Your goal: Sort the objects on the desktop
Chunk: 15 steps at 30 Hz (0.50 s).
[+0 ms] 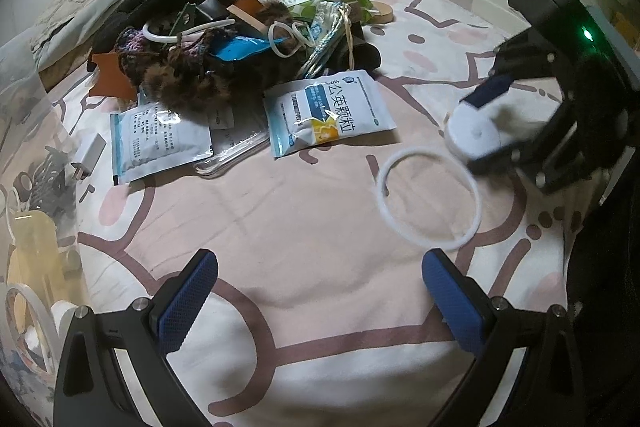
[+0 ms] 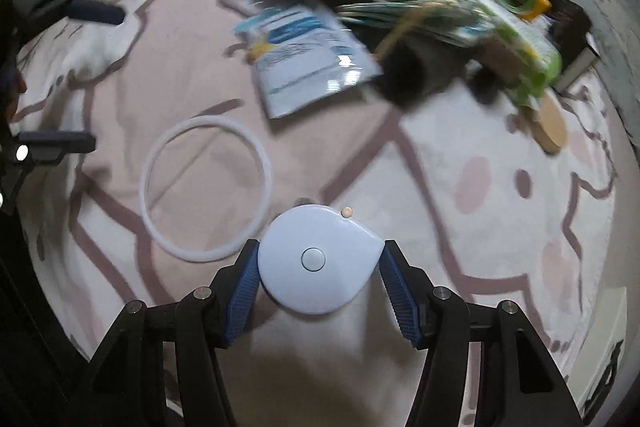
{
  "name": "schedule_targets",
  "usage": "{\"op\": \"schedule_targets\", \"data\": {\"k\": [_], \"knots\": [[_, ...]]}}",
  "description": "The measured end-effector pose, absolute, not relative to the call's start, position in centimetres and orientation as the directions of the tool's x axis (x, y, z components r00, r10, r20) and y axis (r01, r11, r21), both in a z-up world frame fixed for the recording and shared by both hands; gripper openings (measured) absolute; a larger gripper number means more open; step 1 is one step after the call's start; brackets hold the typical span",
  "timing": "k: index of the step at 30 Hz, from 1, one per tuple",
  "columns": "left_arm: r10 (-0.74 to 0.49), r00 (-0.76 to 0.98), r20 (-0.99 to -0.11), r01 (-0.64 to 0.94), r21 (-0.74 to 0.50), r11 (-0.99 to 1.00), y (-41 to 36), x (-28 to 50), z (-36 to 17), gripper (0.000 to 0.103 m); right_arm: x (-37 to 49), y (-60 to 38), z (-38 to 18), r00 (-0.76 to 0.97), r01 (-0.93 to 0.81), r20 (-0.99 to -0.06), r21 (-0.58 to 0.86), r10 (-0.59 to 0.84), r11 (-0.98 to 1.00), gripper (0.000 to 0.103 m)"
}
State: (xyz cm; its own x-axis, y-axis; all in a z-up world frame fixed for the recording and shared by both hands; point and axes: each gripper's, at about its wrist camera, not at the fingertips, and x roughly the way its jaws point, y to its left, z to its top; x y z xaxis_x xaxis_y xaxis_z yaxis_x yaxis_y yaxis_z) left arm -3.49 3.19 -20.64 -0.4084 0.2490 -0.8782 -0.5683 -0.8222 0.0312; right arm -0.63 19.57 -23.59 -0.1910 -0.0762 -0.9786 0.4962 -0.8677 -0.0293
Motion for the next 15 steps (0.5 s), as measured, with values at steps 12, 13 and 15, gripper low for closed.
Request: {"op": "schedule_targets", "data": {"k": [12,13,15], "knots": [[0.268,-0.407,-0.873,-0.577,0.019,-0.816,2.7,-3.0,-20.3,0.103,-1.4,14.3,-22.4,-0.192,0.589,-0.966,0.030,-0.176,-0.808,0.060],[0.270,-0.408,-0.872,-0.578,0.017,-0.816,2.7,-3.0,-20.3,0.103,-1.6,14.7,-22.2,-0.204,0.581,-0.965,0.018,-0.166,-0.814,0.060],[0.269,-0.408,-0.872,-0.577,0.018,-0.817,2.7,-3.1,-20.3,0.103,-2.0,16.0,-22.0,-0.225,0.549,-0.965,-0.013,-0.133,-0.836,0.061]]}}
